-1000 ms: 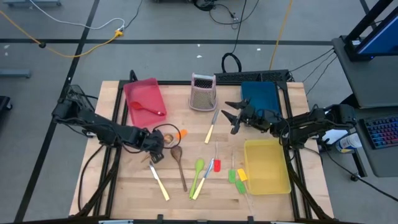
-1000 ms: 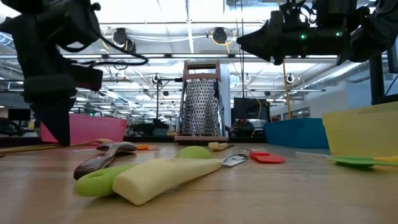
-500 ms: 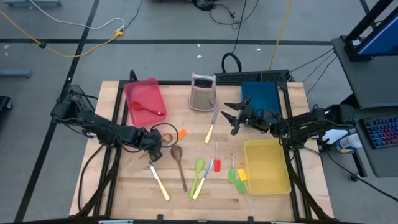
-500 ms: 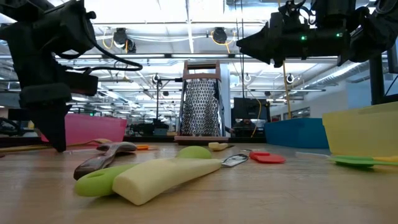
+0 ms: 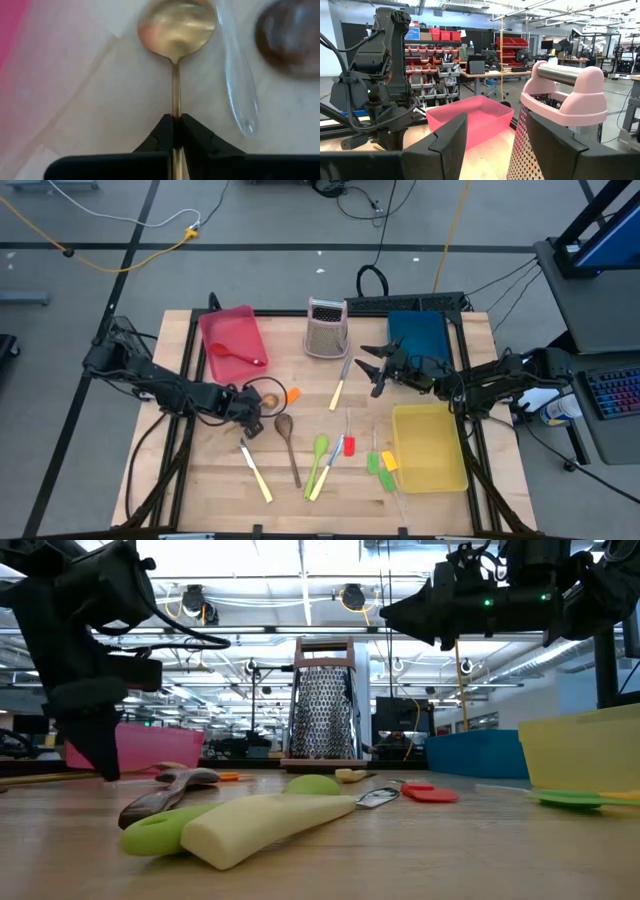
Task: Pick & Place Kitchen Items
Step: Put the gold serving spoon into the pink bin
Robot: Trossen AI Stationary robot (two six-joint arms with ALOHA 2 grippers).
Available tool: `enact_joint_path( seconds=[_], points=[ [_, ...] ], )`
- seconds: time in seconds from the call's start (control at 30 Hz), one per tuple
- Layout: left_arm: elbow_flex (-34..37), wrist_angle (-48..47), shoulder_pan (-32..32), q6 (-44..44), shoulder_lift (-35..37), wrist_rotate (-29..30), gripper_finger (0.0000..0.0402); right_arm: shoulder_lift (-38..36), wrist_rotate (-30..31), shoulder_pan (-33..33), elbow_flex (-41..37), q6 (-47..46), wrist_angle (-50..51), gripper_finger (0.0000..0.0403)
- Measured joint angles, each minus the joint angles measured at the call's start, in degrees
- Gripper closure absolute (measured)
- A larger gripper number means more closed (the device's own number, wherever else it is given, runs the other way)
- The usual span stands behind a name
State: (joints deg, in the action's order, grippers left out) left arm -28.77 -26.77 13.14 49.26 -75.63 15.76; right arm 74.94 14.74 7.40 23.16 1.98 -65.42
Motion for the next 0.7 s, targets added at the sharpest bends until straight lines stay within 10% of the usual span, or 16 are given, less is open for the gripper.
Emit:
enact_joint_path(
  seconds=[0.23,0.7],
  points=[
    [-3.78,0.69,-0.07,0.08,-0.13,2.16,0.0393,0.0,0.01,0.0,0.0,0.04,0.17,0.0206],
    [-23.65,-27.06,-0.98,3.66,0.39,12.79,0.0394,0.0,0.09,0.0,0.0,0.19,0.56,0.0206]
  ],
)
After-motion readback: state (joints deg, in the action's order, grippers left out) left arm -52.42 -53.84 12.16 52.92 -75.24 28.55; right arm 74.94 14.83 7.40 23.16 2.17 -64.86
